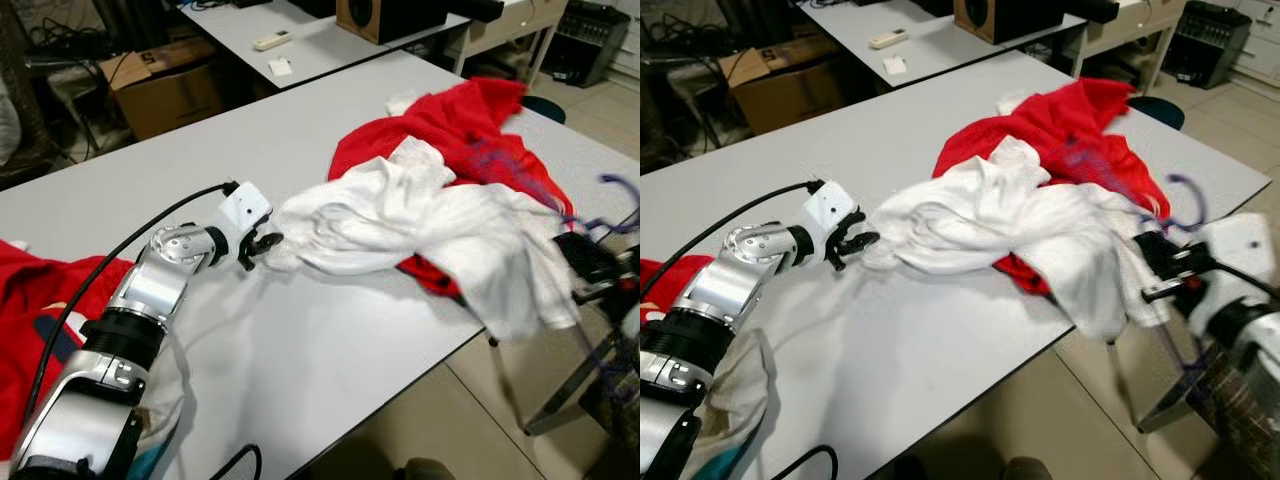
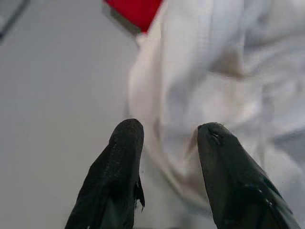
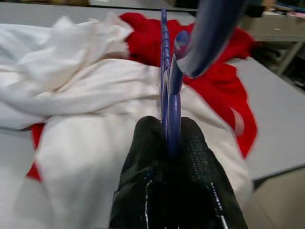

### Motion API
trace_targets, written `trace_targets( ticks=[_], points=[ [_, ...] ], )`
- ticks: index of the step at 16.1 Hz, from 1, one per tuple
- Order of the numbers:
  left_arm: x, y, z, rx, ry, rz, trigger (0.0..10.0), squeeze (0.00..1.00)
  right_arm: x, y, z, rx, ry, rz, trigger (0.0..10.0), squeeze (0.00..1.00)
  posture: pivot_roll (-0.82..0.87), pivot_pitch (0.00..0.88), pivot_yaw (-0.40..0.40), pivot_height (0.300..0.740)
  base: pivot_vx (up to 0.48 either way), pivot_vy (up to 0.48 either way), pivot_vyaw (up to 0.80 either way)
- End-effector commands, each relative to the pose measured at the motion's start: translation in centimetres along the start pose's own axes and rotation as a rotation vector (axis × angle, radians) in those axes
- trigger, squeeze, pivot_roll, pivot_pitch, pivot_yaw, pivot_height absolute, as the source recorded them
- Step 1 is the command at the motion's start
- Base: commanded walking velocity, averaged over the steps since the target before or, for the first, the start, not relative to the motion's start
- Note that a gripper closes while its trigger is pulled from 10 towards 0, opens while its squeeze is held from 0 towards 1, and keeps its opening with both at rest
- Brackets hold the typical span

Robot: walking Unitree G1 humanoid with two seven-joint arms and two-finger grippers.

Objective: Hang hanger

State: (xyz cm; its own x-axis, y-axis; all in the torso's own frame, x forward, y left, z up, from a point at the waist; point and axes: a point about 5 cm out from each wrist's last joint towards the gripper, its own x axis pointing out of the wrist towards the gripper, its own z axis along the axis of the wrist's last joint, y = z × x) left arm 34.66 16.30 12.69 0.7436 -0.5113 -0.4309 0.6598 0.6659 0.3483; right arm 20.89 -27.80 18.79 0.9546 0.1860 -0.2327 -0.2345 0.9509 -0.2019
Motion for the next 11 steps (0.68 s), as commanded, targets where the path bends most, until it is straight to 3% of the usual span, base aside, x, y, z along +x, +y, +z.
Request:
trace_targets(
  ticks=[1, 2, 4, 5, 7, 8, 9, 10, 11],
  points=[
    [-0.3, 0.7, 0.4, 0.009, -0.025, 0.049, 10.0, 0.0, -0.1, -0.2, -0.1, 0.006, -0.006, -0.019, 10.0, 0.0, -0.24, 0.0, 0.1, 0.74, 0.0, 0.0, 0.0],
    [-0.2, 0.7, 0.4, 0.008, -0.027, 0.051, 10.0, 0.0, -0.1, -0.2, -0.1, 0.005, -0.007, -0.021, 10.0, 0.0, -0.24, 0.0, 0.1, 0.74, 0.0, 0.0, 0.0],
    [-0.3, -0.3, 3.9, -0.172, -0.32, 0.05, 10.0, 0.0, -0.1, 0.5, 0.2, 0.025, -0.053, -0.014, 10.0, 0.0, -0.25, 0.0, 0.106, 0.74, 0.0, 0.0, 0.0],
    [-0.4, -0.5, 4.4, -0.194, -0.366, 0.037, 10.0, 0.0, -0.1, 0.6, 0.3, 0.028, -0.062, -0.015, 10.0, 0.0, -0.25, 0.0, 0.106, 0.74, 0.0, 0.0, 0.0],
    [0.0, -1.4, 4.5, -0.102, -0.369, 0.02, 10.0, 0.0, -0.1, 0.9, 0.5, 0.032, -0.082, -0.014, 10.0, 0.0, -0.25, 0.0, 0.112, 0.74, 0.0, 0.0, 0.0],
    [0.3, -1.9, 4.3, -0.057, -0.346, 0.004, 10.0, 0.64, -0.1, 1.0, 0.6, 0.03, -0.085, -0.009, 10.0, 0.0, -0.25, 0.0, 0.112, 0.74, 0.0, 0.0, 0.0],
    [0.8, -2.4, 4.0, 0.003, -0.315, -0.001, 10.0, 0.98, -0.1, 1.3, 0.6, 0.03, -0.089, -0.004, 10.0, 0.0, -0.25, 0.0, 0.115, 0.74, 0.0, 0.0, 0.0],
    [1.3, -2.6, 3.9, 0.042, -0.296, 0.02, 10.0, 0.87, 0.0, 1.4, 0.6, 0.032, -0.091, -0.001, 10.0, 0.0, -0.26, 0.0, 0.116, 0.74, 0.0, 0.0, 0.0],
    [1.6, -2.7, 3.9, 0.053, -0.29, 0.026, 10.0, 0.0, -0.1, 1.5, 0.6, 0.034, -0.092, 0.0, 10.0, 0.0, -0.26, 0.0, 0.116, 0.74, 0.0, 0.0, 0.0]
  ],
)
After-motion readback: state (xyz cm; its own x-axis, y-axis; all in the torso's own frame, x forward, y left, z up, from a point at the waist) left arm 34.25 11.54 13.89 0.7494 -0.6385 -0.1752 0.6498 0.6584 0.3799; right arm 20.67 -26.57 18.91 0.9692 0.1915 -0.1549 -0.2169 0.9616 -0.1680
